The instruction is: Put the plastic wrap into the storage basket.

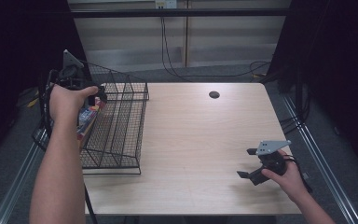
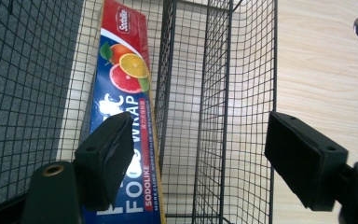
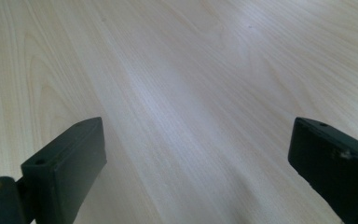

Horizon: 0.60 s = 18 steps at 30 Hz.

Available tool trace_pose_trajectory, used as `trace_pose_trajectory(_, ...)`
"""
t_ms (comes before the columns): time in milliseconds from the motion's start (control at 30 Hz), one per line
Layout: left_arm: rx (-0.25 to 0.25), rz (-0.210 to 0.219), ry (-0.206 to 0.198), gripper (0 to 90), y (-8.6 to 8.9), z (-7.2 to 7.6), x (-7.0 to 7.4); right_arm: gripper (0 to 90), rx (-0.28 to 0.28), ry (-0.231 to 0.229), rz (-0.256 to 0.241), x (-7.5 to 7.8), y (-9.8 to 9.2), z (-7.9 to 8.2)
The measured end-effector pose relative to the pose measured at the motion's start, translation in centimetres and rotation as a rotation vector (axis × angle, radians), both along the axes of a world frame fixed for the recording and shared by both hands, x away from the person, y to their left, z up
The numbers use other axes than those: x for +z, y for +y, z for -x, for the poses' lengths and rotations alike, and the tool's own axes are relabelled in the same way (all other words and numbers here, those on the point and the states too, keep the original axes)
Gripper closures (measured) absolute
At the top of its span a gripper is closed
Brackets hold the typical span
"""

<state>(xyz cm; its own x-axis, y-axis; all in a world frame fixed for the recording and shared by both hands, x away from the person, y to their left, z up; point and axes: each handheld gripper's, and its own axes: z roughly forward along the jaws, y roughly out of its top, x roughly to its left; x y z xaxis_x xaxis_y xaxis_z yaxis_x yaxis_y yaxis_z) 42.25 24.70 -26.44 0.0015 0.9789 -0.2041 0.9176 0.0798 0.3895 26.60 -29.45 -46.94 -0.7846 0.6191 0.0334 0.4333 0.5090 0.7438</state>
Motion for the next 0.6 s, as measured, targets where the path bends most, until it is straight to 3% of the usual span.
trace_pose_trajectory(267,-0.019,0.019,-0.017,21.2,-0.7,0.3,0.0,3.7,-0.001,-0.001,-0.002,0.1,0.0,0.0)
trace_pose_trajectory(600,-0.085,0.059,-0.030,19.6,-2.7,0.5,-0.3,3.8,-0.001,-0.005,-0.001,0.1,0.0,0.1)
